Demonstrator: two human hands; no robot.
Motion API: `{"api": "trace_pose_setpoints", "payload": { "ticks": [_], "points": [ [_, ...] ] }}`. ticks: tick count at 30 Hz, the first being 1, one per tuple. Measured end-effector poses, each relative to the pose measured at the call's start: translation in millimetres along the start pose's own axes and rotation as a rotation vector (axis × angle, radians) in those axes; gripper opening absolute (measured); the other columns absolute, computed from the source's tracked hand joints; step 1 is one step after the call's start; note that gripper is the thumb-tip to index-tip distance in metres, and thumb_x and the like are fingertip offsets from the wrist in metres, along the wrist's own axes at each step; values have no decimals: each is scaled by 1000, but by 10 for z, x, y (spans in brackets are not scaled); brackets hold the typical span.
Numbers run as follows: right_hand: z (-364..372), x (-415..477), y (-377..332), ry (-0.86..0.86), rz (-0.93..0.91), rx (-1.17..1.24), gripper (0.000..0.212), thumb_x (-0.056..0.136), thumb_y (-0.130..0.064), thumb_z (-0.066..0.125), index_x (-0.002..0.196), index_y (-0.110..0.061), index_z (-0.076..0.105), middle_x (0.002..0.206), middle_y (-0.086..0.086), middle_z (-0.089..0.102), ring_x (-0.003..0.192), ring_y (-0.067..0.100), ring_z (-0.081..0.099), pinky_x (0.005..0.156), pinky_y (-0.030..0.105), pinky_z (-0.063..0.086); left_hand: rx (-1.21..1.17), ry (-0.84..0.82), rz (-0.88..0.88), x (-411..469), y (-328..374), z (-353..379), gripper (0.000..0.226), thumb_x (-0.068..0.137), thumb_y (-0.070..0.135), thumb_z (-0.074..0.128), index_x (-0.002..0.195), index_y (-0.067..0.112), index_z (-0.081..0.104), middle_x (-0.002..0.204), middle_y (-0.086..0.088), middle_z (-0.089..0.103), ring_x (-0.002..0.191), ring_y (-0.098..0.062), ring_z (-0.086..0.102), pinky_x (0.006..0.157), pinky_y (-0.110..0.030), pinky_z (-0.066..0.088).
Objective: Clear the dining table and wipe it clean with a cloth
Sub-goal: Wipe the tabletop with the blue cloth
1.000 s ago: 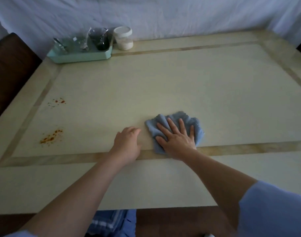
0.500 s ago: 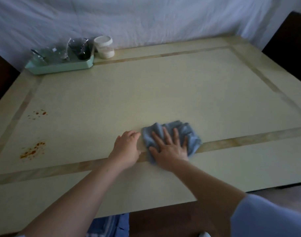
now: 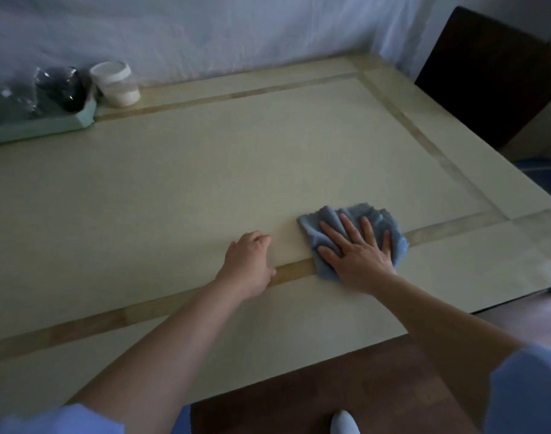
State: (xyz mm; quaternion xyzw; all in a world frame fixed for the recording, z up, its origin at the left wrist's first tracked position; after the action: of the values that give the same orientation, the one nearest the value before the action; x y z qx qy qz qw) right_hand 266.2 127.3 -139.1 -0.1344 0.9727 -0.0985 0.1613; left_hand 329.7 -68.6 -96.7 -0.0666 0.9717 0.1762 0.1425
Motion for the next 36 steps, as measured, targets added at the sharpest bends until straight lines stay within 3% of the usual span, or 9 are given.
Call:
{"api": "trace_pose_setpoints", "payload": {
  "ticks": [4,9,14,23,26,31,36],
  "points": [
    [-183,-7,586,-27,171,16,58,88,-70,18,139,-61,-7,157,-18,-17,145,24,-19,112,58,-15,-11,6,32,62,184,16,64,85,25,62,141,13,34,149,-4,31,140,-20,26,117,-42,20],
    [-133,-89,361,-54,291,3,61,90,-67,15,142,-54,-12,155,-16,-25,143,26,-25,111,62,-11,-31,34,21,-72,-56,-85,61,85,23,62,140,13,35,148,-3,31,140,-19,26,117,-42,19],
    [129,-246,-576,-90,91,-41,61,91,-66,14,142,-52,-16,155,-13,-27,142,28,-27,110,63,-13,-42,59,-46,-432,-643,-257,61,85,22,61,140,13,35,148,-4,31,140,-20,26,117,-42,18],
    [910,-661,-3039,-186,-362,-85,59,93,-64,17,144,-51,-9,156,-13,-23,142,29,-28,107,60,-20,23,115,-232,-1329,-1996,-585,61,86,20,59,141,14,34,150,-5,32,140,-21,27,115,-37,23],
    [1081,-849,-3473,-207,-455,-126,59,93,-64,15,144,-50,-10,156,-14,-22,141,28,-29,107,59,-20,21,126,-300,-1552,-2299,-626,58,88,16,57,141,14,34,150,-5,32,139,-21,28,115,-36,23],
    [1042,-827,-3165,-169,-471,-120,55,93,-63,17,143,-56,-5,157,-17,-18,143,25,-25,109,58,-18,3,106,-291,-1594,-2294,-570,57,87,17,58,139,13,38,147,-7,35,138,-22,31,114,-35,26],
    [780,-683,-2403,-109,-277,-70,54,90,-68,19,139,-61,-4,156,-21,-16,145,23,-20,112,58,-14,-27,110,-230,-1543,-2006,-576,54,87,16,57,137,12,39,146,-7,36,137,-23,32,113,-36,26]
  ]
}}
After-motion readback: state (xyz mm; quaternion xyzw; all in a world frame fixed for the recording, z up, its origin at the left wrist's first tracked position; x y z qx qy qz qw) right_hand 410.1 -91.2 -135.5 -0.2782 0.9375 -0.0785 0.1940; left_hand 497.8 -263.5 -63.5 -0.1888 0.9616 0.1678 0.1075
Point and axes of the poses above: each hand's wrist, its own x-axis towards the middle knuckle, its own z-axis out of the palm, y = z × x, the point moved 2 cm from there along x, towards the middle knuckle
